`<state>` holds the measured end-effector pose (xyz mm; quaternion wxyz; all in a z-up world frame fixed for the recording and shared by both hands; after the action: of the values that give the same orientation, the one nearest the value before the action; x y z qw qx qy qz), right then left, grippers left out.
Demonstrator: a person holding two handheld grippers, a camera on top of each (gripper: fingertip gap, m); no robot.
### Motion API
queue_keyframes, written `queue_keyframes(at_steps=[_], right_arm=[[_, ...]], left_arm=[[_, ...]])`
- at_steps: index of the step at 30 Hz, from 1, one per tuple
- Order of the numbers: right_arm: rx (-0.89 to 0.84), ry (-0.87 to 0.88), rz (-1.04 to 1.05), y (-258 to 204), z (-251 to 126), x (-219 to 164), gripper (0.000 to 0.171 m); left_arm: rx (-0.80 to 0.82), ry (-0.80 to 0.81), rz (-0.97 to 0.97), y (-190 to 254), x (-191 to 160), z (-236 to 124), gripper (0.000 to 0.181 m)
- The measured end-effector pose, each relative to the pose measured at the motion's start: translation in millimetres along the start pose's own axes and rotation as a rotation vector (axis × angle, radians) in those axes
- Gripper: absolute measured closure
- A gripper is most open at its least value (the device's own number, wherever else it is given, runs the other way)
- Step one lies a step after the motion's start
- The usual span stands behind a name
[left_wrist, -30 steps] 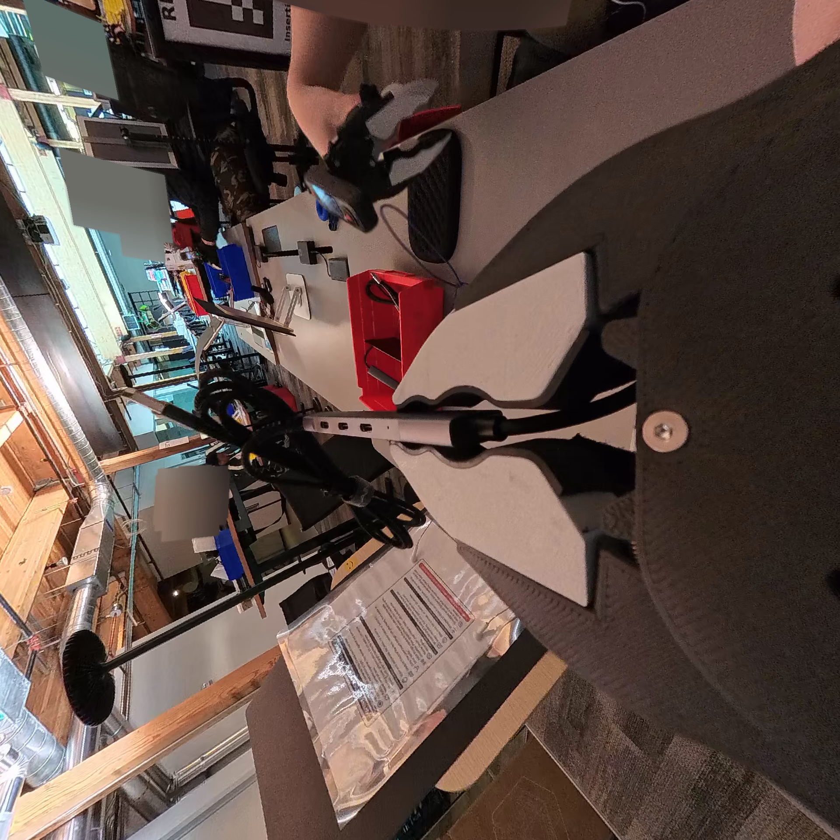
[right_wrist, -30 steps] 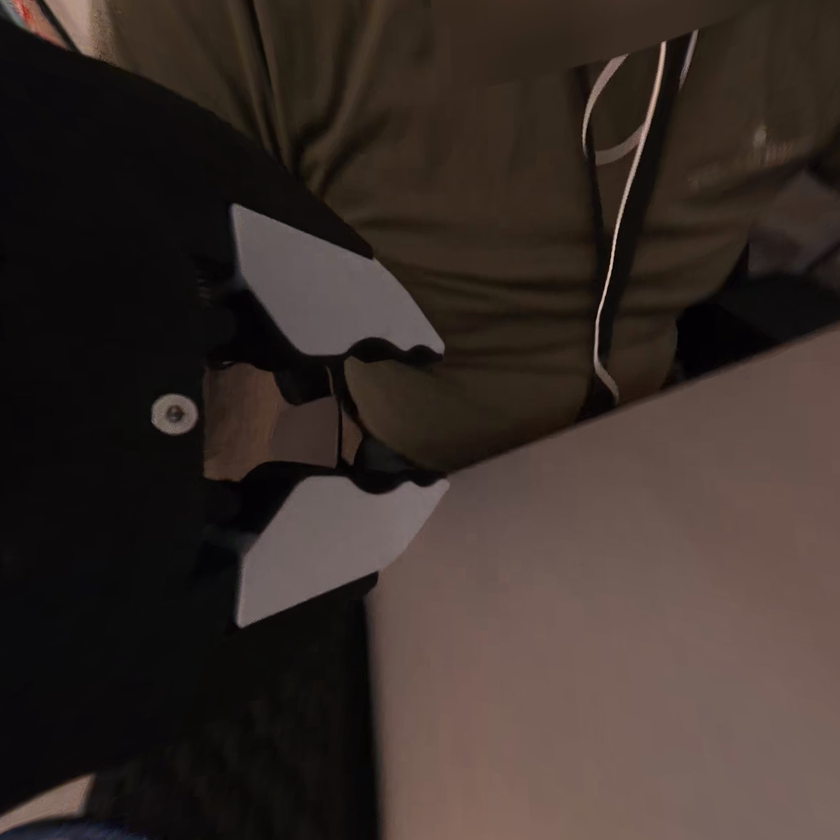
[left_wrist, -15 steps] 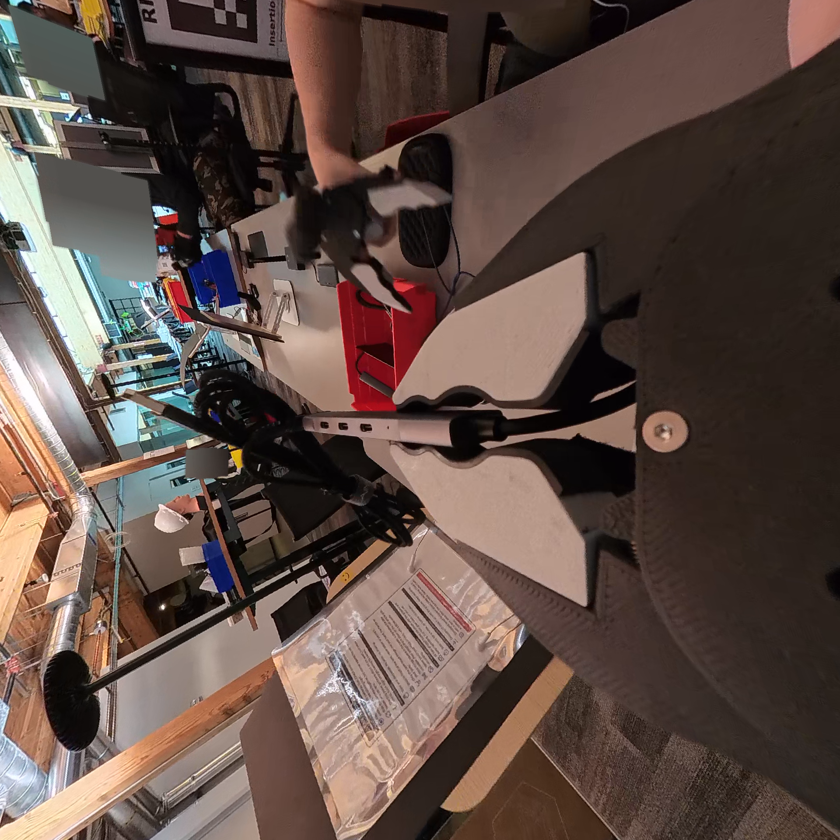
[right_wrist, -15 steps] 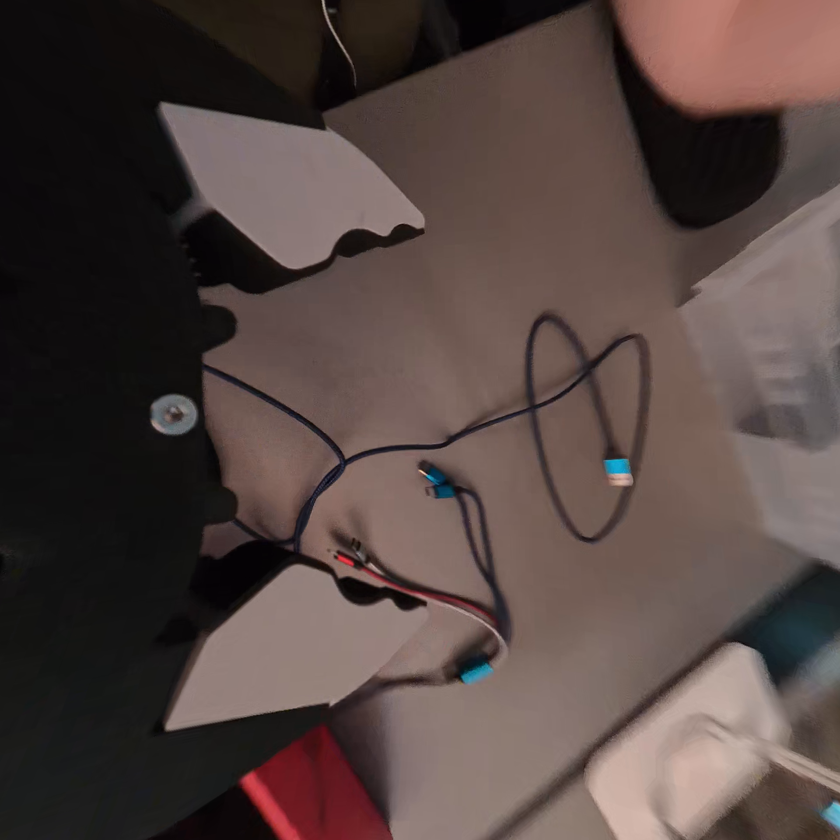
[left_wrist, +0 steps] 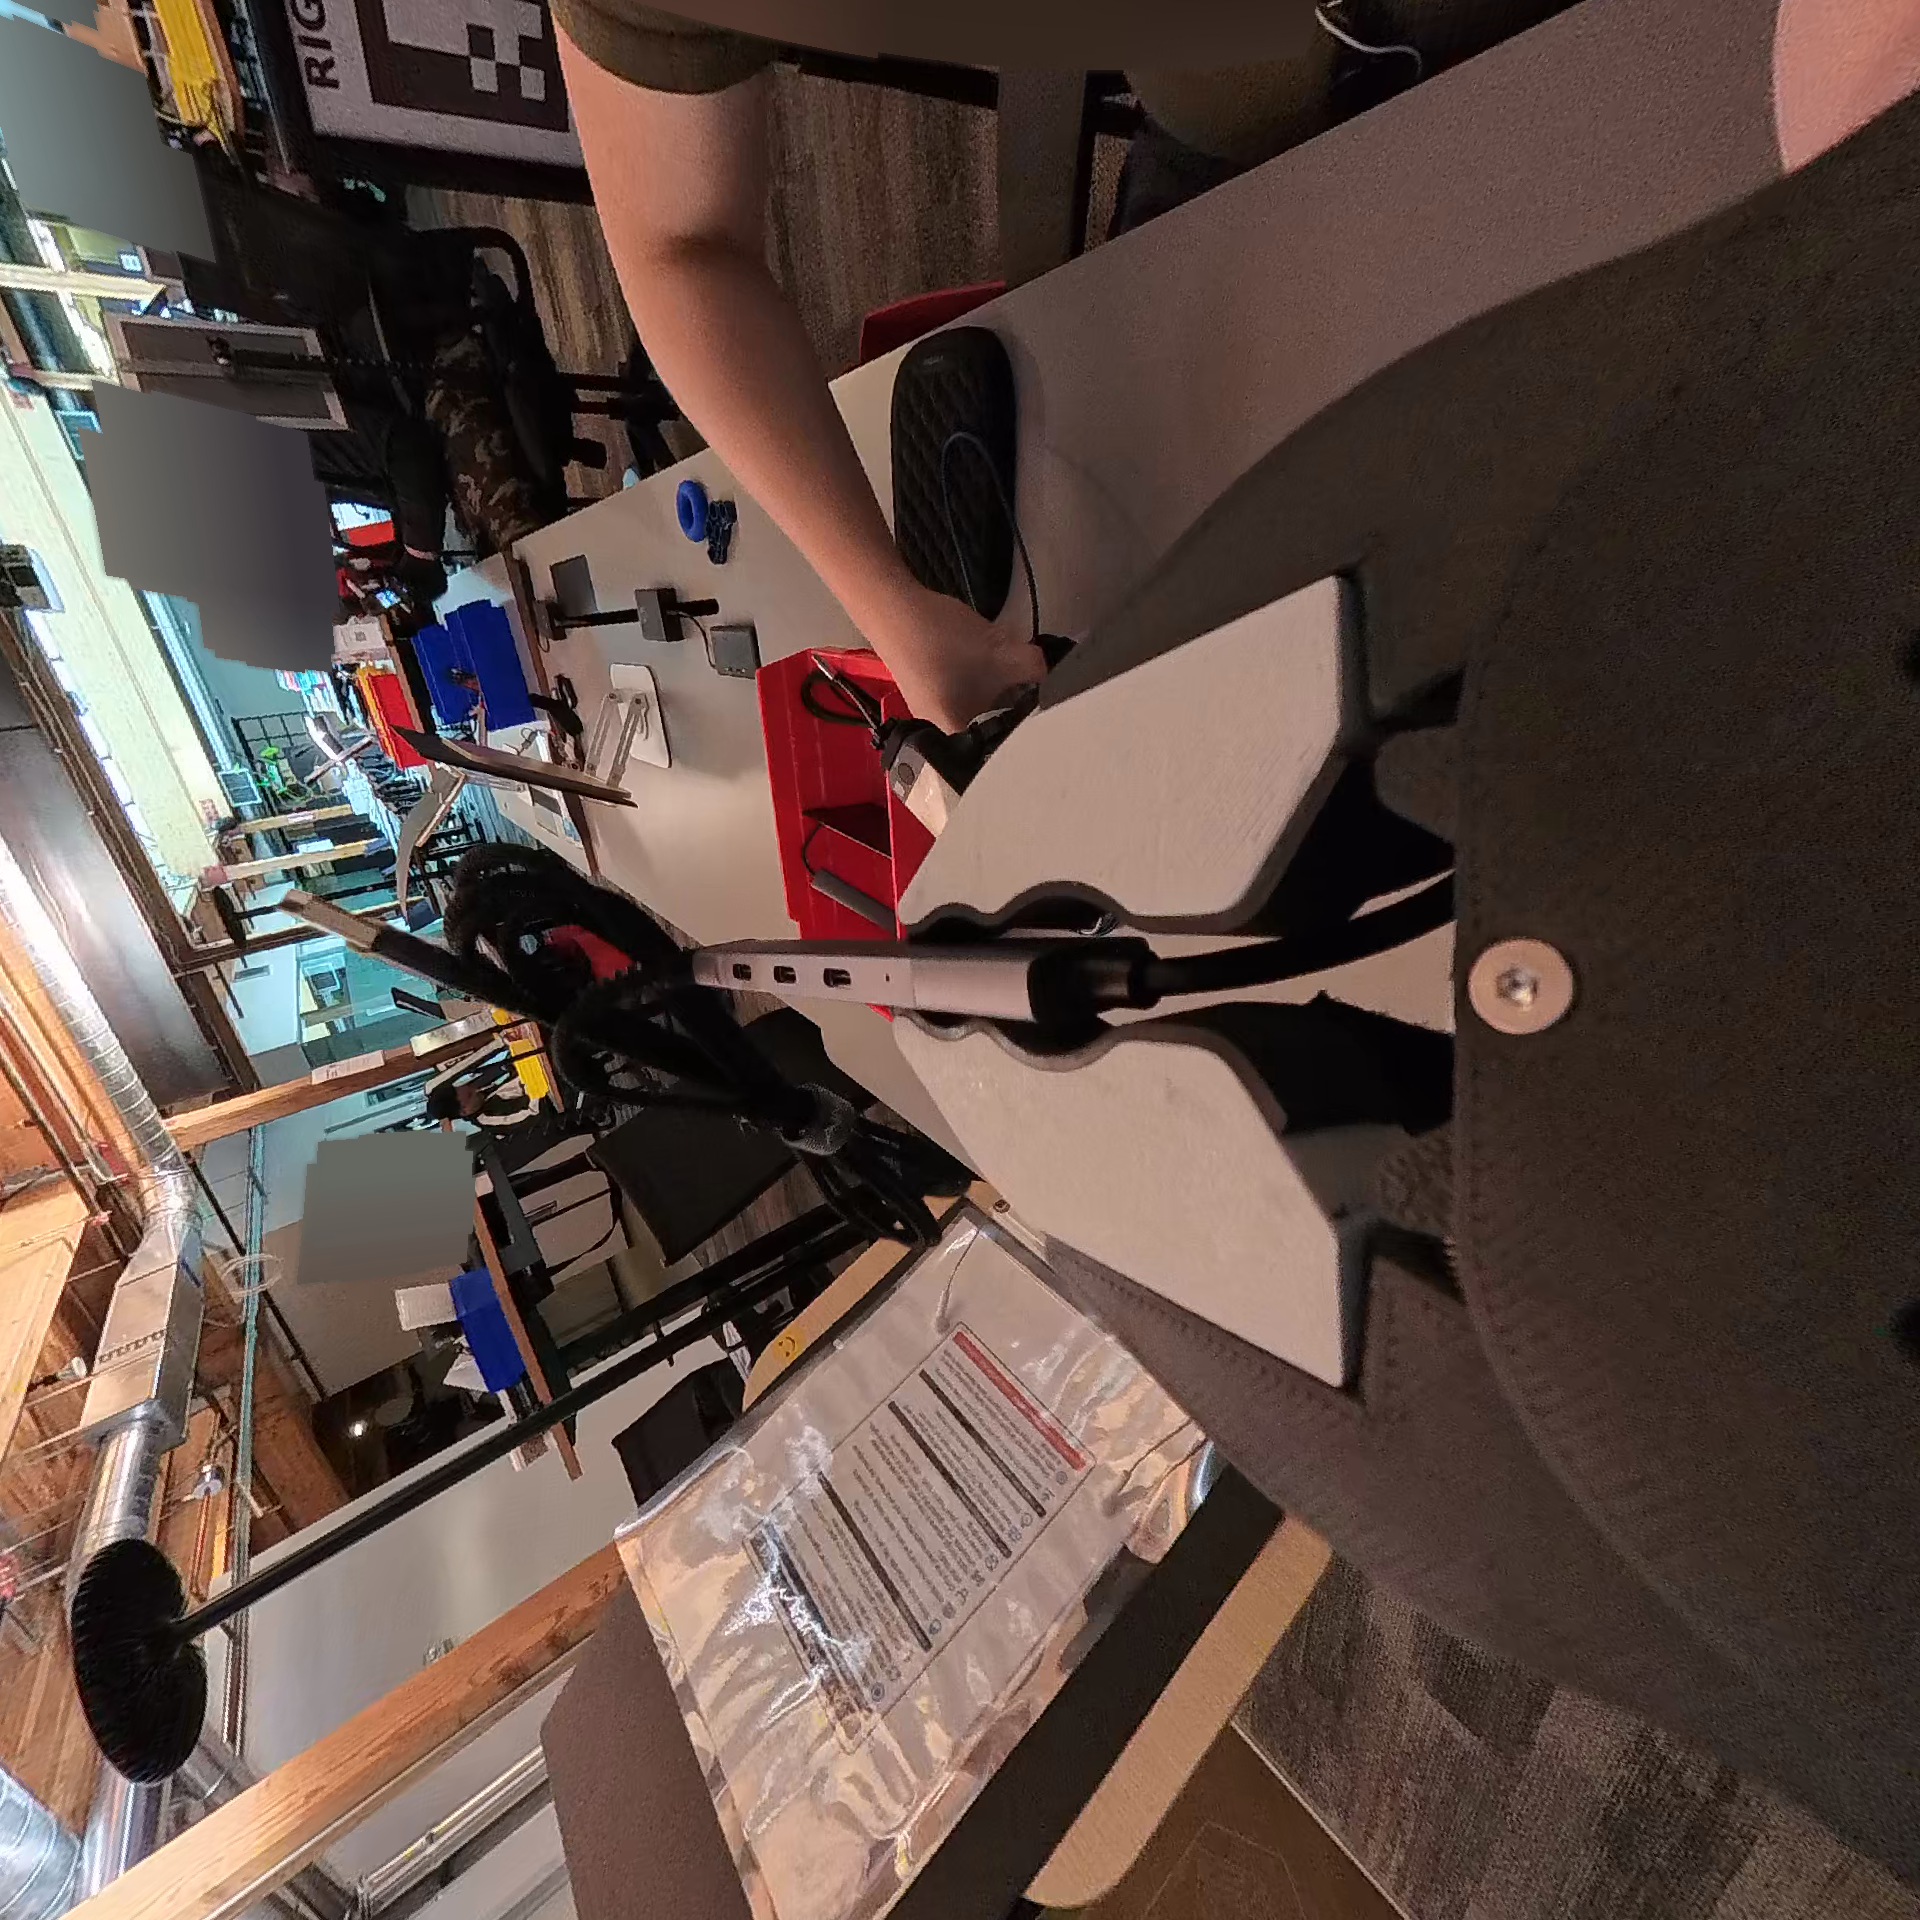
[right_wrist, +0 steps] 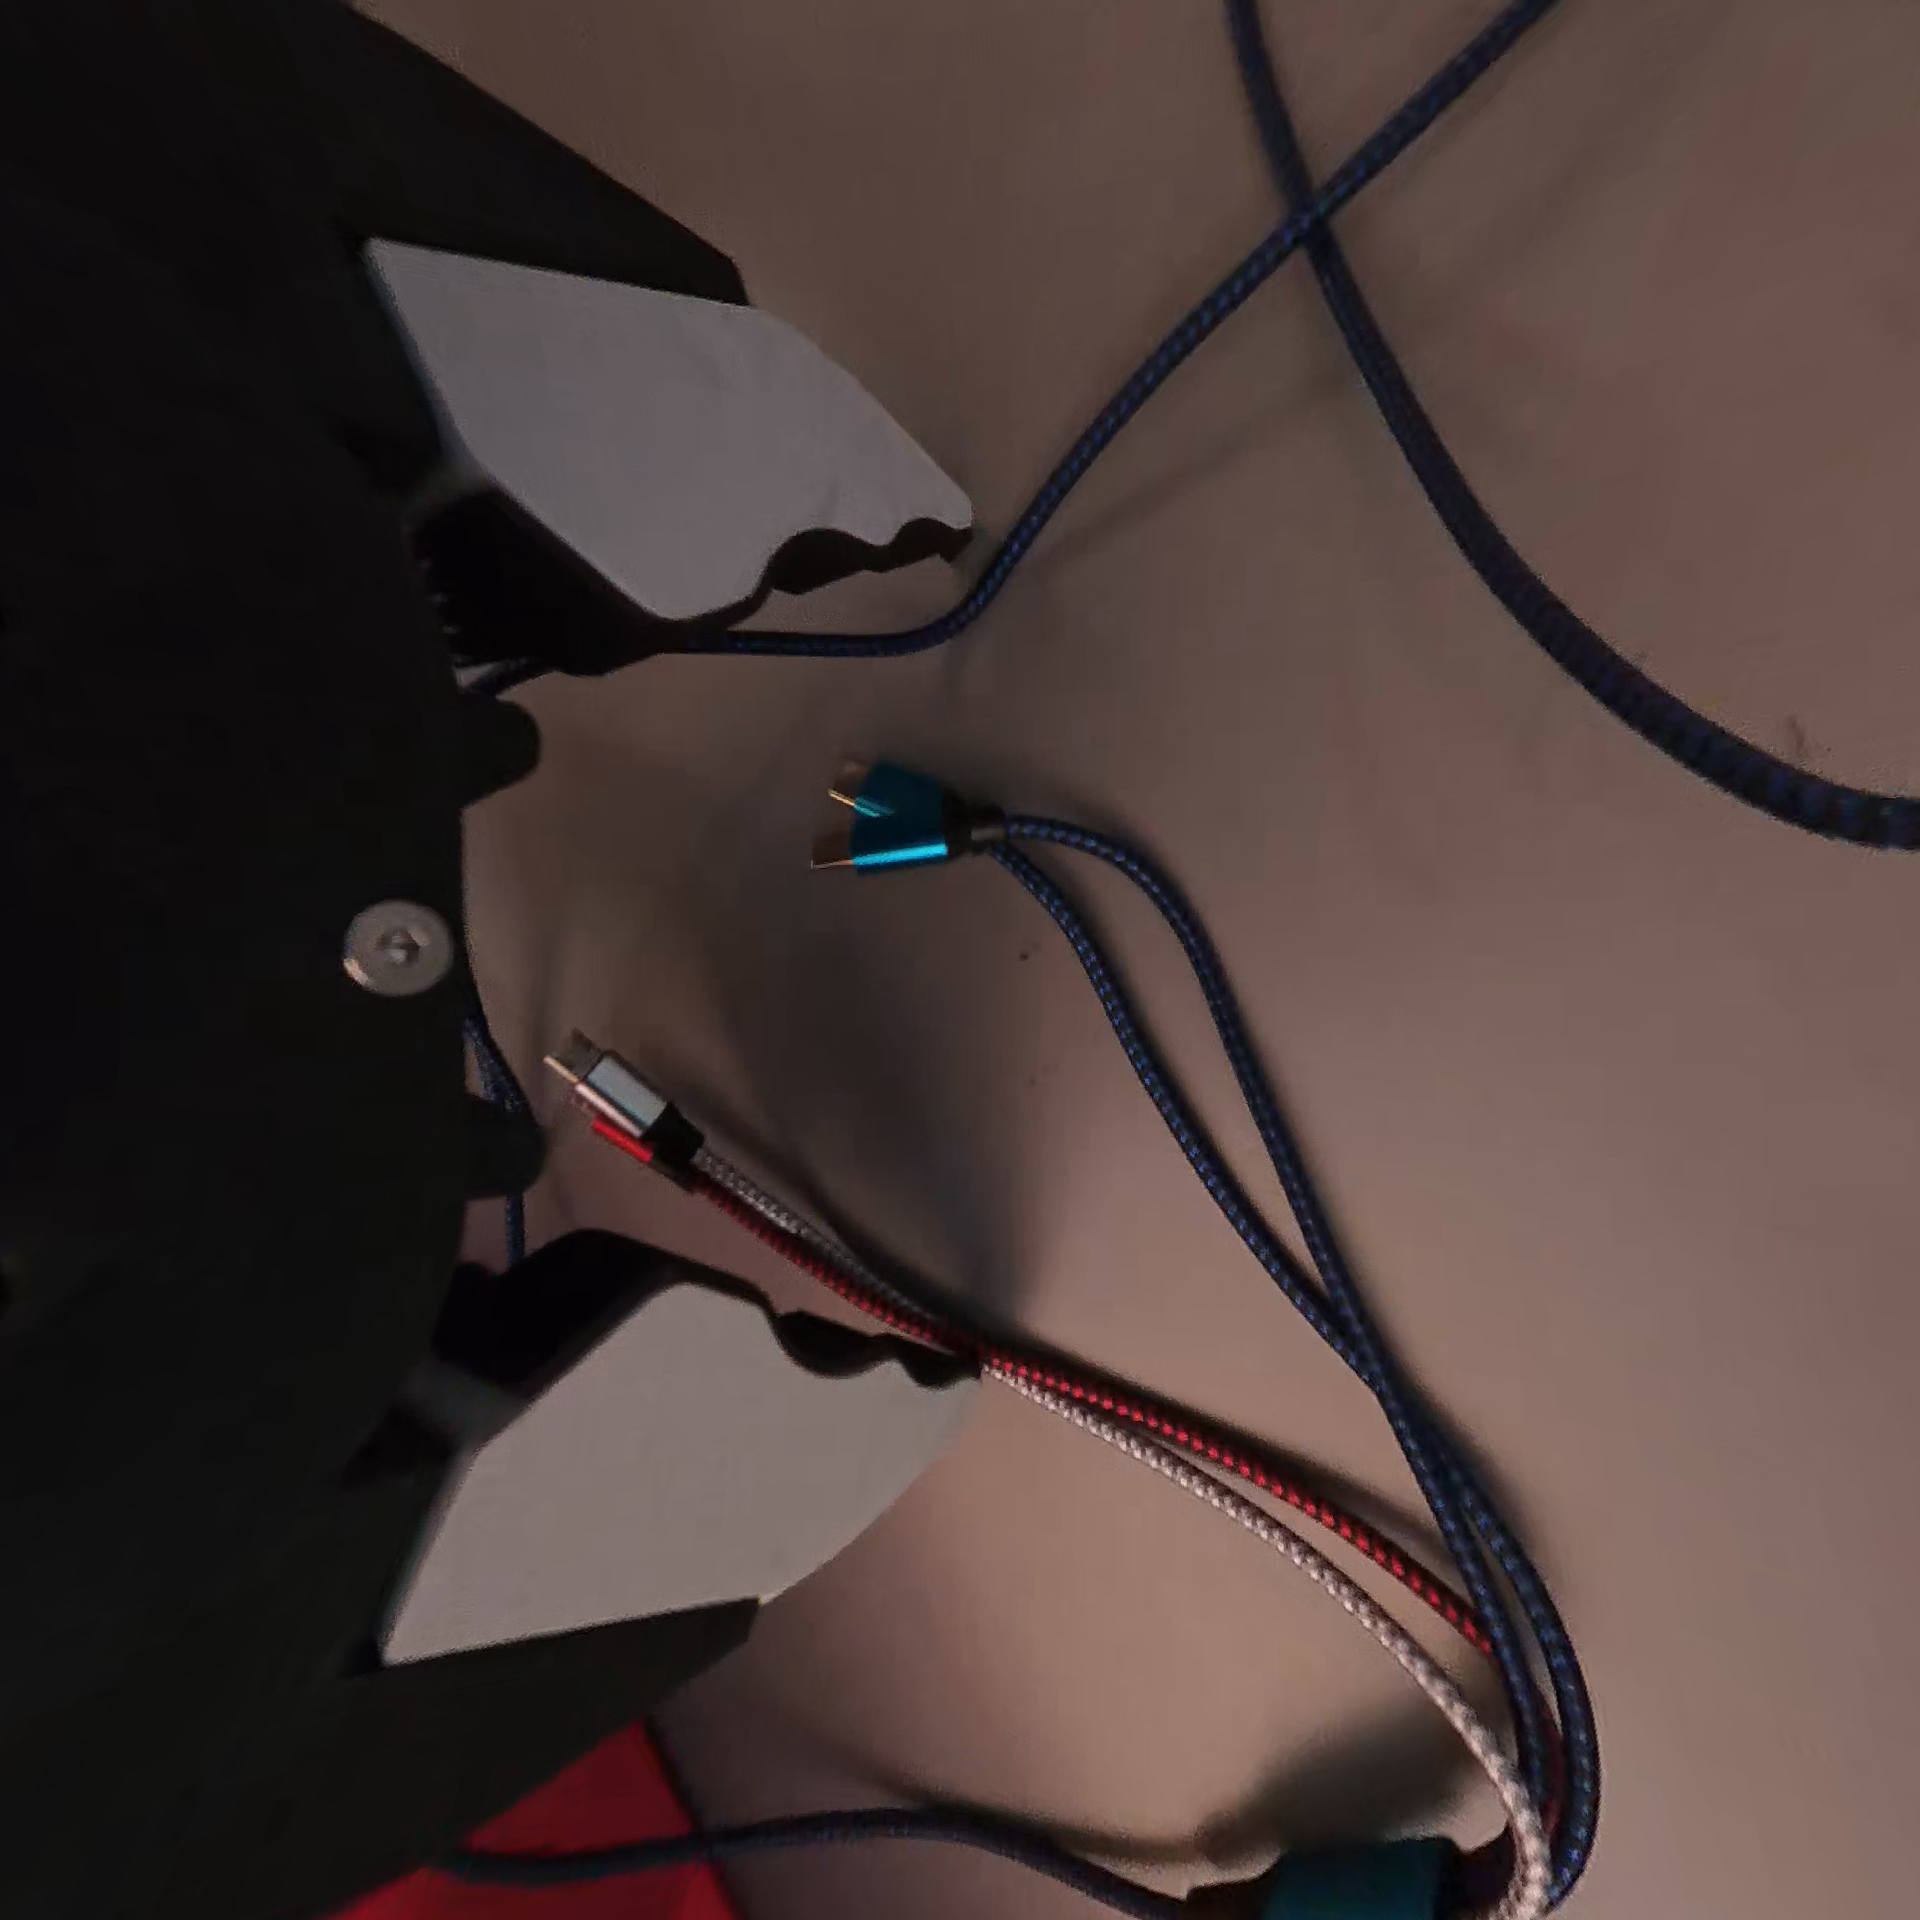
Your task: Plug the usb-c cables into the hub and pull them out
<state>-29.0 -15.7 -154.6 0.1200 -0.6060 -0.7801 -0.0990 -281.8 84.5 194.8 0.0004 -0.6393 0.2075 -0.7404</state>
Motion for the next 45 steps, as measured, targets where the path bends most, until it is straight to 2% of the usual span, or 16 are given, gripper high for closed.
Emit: queue_keyframes(at_steps=[2, 3, 5, 7, 8, 10, 16, 20, 25, 28, 33, 36, 38, 40, 42, 45], right_arm=[[0.004, 0.009, -0.007, -1, -2, 1, 0.041], [0.007, 0.022, -0.010, -2, -4, 3, 0.056], [0.024, 0.056, -0.040, -6, -10, 6, 0.102], [0.033, 0.074, -0.073, -12, -12, 6, 0.121], [0.045, 0.082, -0.094, -17, -12, 6, 0.142], [0.047, 0.087, -0.135, -22, -13, 6, 0.156], [0.080, 0.145, -0.178, -30, -20, 9, 0.162], [0.117, 0.279, -0.151, -26, -58, 30, 0.162], [0.124, 0.577, -0.137, -6, -165, 70, 0.163], [0.056, 0.729, -0.149, 13, -238, 82, 0.163], [-0.108, 0.867, -0.193, 38, -338, 93, 0.163], [-0.161, 0.900, -0.228, 40, -383, 99, 0.163], [-0.107, 0.877, -0.268, 30, -389, 101, 0.163], [-0.074, 0.813, -0.346, 15, -371, 98, 0.163], [-0.046, 0.740, -0.395, -2, -336, 93, 0.163], [0.114, 0.647, -0.433, -39, -261, 81, 0.163]], left_arm=[[-0.008, -0.001, 0.002, 1, 0, 2, 0.173], [-0.011, -0.003, 0.003, 2, 0, 2, 0.173], [-0.015, -0.005, 0.007, 3, 0, 3, 0.173], [-0.019, -0.005, 0.012, 5, 1, 4, 0.173], [-0.020, -0.004, 0.014, 6, 2, 3, 0.173], [-0.022, -0.001, 0.014, 6, 2, 3, 0.173], [-0.016, 0.009, 0.011, 6, 3, -1, 0.173], [-0.008, 0.022, 0.010, 4, 5, -4, 0.173], [0.004, 0.039, 0.005, 2, 7, -10, 0.173], [0.010, 0.047, 0.003, 1, 7, -13, 0.173], [0.019, 0.052, -0.004, -1, 7, -15, 0.173], [0.023, 0.048, -0.004, -1, 7, -14, 0.173], [0.025, 0.043, -0.005, -2, 6, -13, 0.173], [0.025, 0.039, -0.006, -2, 5, -12, 0.173], [0.023, 0.037, -0.007, -2, 5, -11, 0.173], [0.023, 0.037, -0.008, -1, 5, -11, 0.173]])
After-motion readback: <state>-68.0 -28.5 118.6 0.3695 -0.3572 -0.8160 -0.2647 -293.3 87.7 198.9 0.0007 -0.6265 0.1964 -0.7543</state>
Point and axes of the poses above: each gripper's, where its closed fingertips meet, z out along the fingers, x out of its top, y = z × x across the jaws, the point moved 2 cm from there along -z, back along the fingers, and after that the axes turned 7 degrees about y, right-handed, at the moved point
